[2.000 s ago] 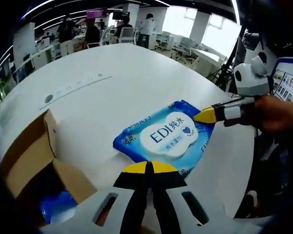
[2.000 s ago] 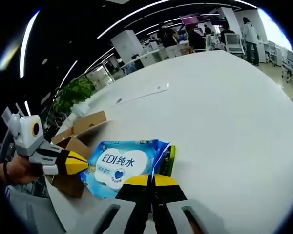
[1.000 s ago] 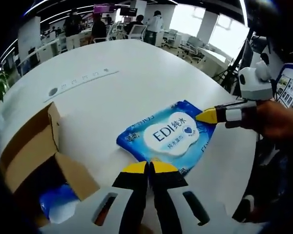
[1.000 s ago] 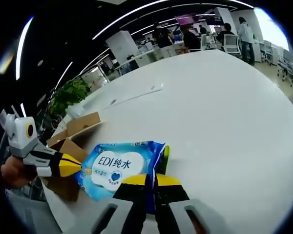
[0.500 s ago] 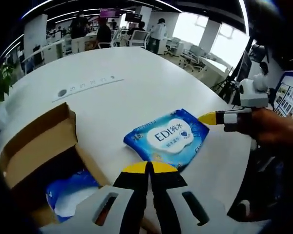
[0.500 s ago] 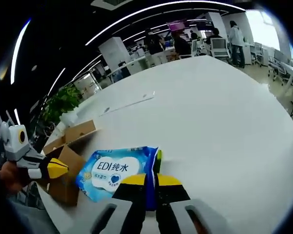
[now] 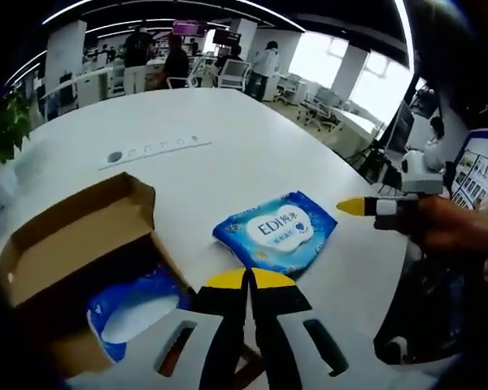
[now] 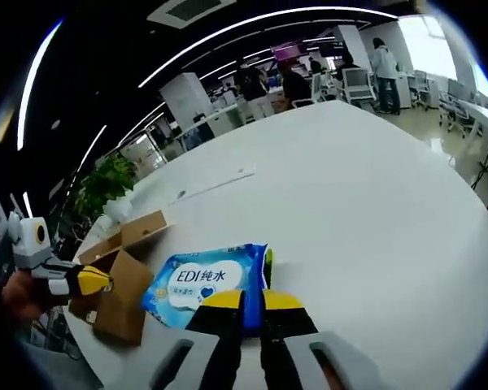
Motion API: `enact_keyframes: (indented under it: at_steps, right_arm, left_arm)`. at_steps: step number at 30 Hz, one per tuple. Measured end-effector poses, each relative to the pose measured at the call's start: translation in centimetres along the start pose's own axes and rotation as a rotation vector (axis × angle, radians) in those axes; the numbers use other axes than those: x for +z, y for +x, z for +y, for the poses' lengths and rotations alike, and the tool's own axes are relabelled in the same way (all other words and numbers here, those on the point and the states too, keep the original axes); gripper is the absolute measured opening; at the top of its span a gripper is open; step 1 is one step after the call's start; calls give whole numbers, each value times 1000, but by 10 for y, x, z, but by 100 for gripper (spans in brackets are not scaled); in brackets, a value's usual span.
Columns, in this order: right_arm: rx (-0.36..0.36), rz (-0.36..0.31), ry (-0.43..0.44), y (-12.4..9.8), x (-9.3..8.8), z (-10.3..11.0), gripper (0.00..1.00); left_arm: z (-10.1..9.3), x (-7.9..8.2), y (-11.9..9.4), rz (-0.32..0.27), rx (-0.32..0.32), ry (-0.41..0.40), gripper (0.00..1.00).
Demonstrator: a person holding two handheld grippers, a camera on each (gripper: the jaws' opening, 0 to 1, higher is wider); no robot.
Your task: Operate the shoe box by opening the lid, removing the specified soft item, and placing it in the target area until the item is outside and the box remains undamaged.
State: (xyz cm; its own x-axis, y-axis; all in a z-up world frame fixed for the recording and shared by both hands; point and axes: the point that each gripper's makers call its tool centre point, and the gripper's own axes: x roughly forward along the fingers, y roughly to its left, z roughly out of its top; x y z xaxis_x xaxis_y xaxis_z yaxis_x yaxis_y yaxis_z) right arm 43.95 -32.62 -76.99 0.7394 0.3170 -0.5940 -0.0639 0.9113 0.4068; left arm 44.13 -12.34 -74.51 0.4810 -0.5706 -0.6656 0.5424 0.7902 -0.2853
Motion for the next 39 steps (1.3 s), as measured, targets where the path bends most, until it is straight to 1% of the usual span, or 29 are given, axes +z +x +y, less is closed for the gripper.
enact_keyframes:
  at_steps: [2,4,7,13,17,19,20,22,24,26,28,33,35,37,38,39]
  right_arm:
    - [0,-13,-8,-3,3,1,3]
    - [-3,-28,2,-8,5,1,3]
    - [-8,-46,10,-14,7,3,3]
    - [-5,-61,23,-21,1,15,3]
    - [5,-99,52,-28,0,26,3]
    - [9,-116,51,-32,-1,31,3]
    - [10,-119,48,-32,-1,32,3]
    - [12,-121,44,-35,-4,36,3]
    - [13,-123,48,-36,-7,39,3]
    - [25,-129,59,-38,-9,45,2]
    - [29,-124,55,-38,-14,50,2]
    - [38,-117,59,-38,-22,61,2]
    - [44,-119,62,-38,-22,65,2]
    - [50,-122,63,-38,-24,72,3]
    - [54,-121,62,-39,-25,77,3]
    - [62,-119,59,-39,-27,83,3]
  left_arm:
    - [2,-1,-8,-8,1,8,0]
    - [5,-1,-16,-16,8,22,0]
    - [11,-3,-28,-32,18,18,0]
    - [26,-7,-50,-57,37,1,0]
    - [35,-12,-68,-79,47,-22,0]
    - [42,-18,-78,-77,69,9,0]
    - [45,-20,-81,-78,69,9,0]
    - [50,-24,-91,-84,72,-1,0]
    - [61,-26,-99,-94,83,-15,0]
    - [65,-28,-110,-106,91,-30,0]
    - [74,-30,-116,-110,98,-34,0]
    - [82,-38,-138,-124,113,-45,0]
    - [87,-41,-145,-132,125,-55,0]
    - [90,-44,-153,-143,133,-75,0]
    - [90,-45,-156,-148,133,-78,0]
    - [93,-45,-158,-152,133,-76,0]
